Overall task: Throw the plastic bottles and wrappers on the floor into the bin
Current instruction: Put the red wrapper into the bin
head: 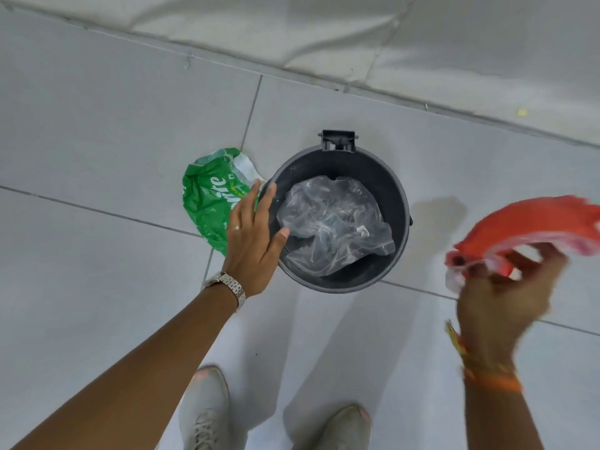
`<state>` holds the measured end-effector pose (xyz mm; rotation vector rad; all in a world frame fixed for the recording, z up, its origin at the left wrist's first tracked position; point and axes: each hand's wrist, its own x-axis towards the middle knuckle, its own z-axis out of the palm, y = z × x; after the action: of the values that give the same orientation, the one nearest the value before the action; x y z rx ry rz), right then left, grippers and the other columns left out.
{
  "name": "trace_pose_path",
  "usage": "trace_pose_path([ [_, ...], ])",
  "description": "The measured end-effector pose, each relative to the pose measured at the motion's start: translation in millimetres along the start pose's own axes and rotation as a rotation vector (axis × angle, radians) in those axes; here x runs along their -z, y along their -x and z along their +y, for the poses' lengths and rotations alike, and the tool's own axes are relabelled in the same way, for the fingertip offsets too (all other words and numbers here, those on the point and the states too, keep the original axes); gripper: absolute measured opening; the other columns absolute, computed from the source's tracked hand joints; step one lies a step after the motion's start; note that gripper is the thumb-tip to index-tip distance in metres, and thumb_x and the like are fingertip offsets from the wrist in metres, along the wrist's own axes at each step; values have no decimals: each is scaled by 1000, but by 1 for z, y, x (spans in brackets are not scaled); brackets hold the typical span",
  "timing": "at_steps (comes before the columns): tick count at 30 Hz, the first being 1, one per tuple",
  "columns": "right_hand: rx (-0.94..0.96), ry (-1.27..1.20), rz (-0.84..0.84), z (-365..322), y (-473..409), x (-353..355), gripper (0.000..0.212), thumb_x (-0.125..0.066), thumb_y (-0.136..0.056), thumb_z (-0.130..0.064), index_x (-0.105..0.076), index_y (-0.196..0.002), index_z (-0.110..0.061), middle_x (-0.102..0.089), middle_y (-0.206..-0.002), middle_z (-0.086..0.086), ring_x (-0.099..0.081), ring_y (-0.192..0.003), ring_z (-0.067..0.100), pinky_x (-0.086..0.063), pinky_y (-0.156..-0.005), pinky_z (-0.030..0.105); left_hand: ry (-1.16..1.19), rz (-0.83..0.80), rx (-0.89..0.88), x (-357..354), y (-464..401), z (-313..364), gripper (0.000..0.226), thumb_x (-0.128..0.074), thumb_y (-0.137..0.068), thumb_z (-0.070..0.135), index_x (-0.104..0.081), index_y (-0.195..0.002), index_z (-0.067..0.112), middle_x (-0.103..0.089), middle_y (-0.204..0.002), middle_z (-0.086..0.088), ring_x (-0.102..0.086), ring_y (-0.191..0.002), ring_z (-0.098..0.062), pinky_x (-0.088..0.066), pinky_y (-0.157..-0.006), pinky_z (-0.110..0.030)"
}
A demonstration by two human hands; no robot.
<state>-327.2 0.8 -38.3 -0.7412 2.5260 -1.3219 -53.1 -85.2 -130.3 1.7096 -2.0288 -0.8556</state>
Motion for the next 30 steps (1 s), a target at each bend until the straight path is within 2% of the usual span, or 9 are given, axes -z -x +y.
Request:
trace_pose_path([
  [5,136,-135,-462,-89,56,-14,56,-60,-77,9,-56,-114,-33,-68,-97,-8,-67,-83,13,-55,-74,31,149,113,195,13,25,-16,53,-38,-97,36,-42,-145,17,-46,-148,-5,-36,-136,-26,-25,-113,-36],
  [8,187,271,-737,-70,72,-86,63,-62,-79,-2,-47,-137,-24,-60,-130,5,-64,-109,30,-53,-90,39,161,101,442,15,58,-40,45,-50,-98,25,-47,-142,16,-54,-138,-6,-36,-131,-28,-32,-105,-35],
  [10,245,729,-938,-44,77,-132,66,-57,-86,-9,-39,-147,-25,-34,-153,18,-59,-116,46,-51,-97,48,38,-12,540,15,76,-61,48,-58,-94,23,-49,-141,18,-54,-137,-7,-35,-129,-32,-40,-104,-47],
  [13,114,920,-1191,-23,71,-175,62,-54,-93,-19,-37,-151,-31,1,-165,17,-53,-124,53,-42,-111,50,-323,-356,439,23,83,-89,63,-62,-89,41,-42,-146,21,-48,-145,-5,-35,-133,-34,-42,-101,-47],
  [16,76,922,-1325,-42,59,-175,62,-58,-89,-27,-44,-149,-29,-4,-164,22,-52,-129,48,-37,-116,43,-559,-548,160,24,65,-99,76,-62,-85,45,-32,-151,22,-38,-154,-4,-32,-140,-33,-35,-110,-45],
  [21,272,836,-1156,-69,58,-101,54,-58,-90,-37,-49,-143,-34,-64,-135,6,-62,-120,34,-48,-98,40,-758,-687,-212,-19,22,-86,85,-65,-81,18,-24,-155,16,-23,-162,-8,-25,-146,-35,-19,-121,-50],
  [24,260,672,-952,-74,67,-53,39,-62,-89,-35,-58,-126,-46,-75,-99,-9,-72,-89,23,-54,-76,37,-863,-641,-238,-39,6,-87,59,-63,-82,14,-48,-139,14,-52,-140,-9,-39,-134,-33,-30,-113,-47],
  [27,103,481,-811,-59,68,-24,37,-72,-86,-24,-57,-97,-56,-69,-80,-27,-69,-72,3,-58,-72,31,-851,-587,-81,-33,12,-78,39,-64,-77,24,-63,-115,19,-65,-111,-2,-51,-110,-28,-41,-93,-41],
  [30,-24,360,-730,-45,72,1,31,-73,-84,-18,-63,-89,-47,-68,-91,-38,-68,-83,-6,-55,-66,16,-678,-406,263,9,33,-59,42,-62,-60,49,-64,-94,26,-66,-91,3,-58,-89,-25,-42,-76,-36],
])
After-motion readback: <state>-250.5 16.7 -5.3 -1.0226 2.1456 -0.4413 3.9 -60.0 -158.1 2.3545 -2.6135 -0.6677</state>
